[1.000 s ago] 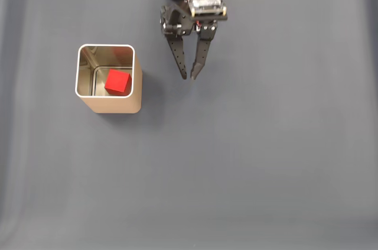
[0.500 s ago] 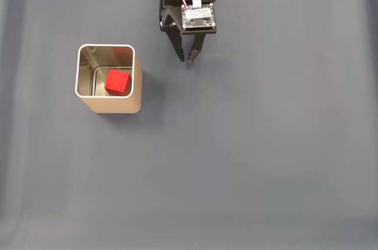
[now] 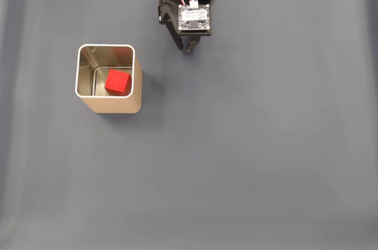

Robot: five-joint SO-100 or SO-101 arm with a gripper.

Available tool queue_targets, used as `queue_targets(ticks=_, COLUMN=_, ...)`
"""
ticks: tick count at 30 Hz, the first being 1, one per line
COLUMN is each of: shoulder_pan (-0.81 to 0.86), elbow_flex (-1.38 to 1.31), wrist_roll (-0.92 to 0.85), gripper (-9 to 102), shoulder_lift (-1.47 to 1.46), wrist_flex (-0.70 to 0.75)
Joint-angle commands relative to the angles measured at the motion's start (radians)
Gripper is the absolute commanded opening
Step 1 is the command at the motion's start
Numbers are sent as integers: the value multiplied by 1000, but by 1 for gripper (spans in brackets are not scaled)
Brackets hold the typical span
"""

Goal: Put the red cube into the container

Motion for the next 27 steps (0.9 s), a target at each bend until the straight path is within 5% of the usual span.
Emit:
queue_targets(ticks=1, shoulder_pan=20, elbow_flex=11, wrist_roll=11, gripper=2, shoulder_lift=84, wrist_flex=37)
queue_targets(ticks=27, shoulder_pan=34, elbow_flex=11, wrist_roll=-28, gripper=2, shoulder_lift=84, wrist_flex=37)
